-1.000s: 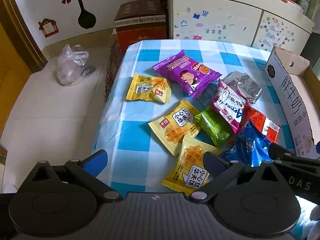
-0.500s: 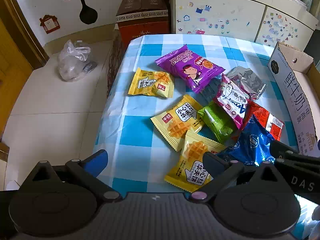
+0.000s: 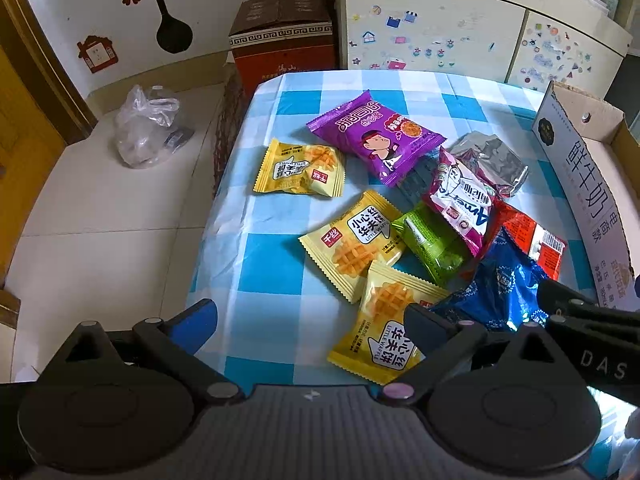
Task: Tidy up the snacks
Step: 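Move both tools over the snack pile on the checkered table, then lower the right gripper onto the blue foil bag and close it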
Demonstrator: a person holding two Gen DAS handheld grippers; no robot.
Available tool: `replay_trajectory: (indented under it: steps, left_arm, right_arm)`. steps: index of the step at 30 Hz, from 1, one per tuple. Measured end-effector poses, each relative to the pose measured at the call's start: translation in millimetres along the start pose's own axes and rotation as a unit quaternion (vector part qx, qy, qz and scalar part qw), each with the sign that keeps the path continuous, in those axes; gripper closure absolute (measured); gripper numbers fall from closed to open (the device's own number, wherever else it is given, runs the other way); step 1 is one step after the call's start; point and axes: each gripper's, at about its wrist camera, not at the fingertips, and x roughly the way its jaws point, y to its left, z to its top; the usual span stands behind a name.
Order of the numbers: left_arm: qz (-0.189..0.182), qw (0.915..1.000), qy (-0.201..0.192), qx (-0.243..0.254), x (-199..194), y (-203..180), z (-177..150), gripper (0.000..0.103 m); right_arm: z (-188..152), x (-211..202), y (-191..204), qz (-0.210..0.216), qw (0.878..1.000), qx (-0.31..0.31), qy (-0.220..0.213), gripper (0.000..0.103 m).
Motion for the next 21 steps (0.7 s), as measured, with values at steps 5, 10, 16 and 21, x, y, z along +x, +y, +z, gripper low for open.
replay_trajectory:
  steps: [5,10,16,21]
  left_arm:
    - [-0.008,1.0,0.001,0.0,1,0,-1,0.002]
    - [-0.031,0.9995,0.002,-0.006,3,2,-3,0.001]
    - [-0.05,0.9985,0.002,-0.021,5,15,-5,0.001]
    - [-0.048,0.9976,0.003,-0.049,8,32,-7,0.0]
  right_arm:
    - [-1,0,-1,0.005,1.0,-0.003,-0.001,0.001]
    - [-3,-2,-7,0.022,1.0,-0.002,-0.007,0.001]
    - [-6,-11,-23,0.058,0.998,0.002,-0.029,0.001]
    - [-12,-13,-48,0.092,0.995,0.038,-0.027,0.001]
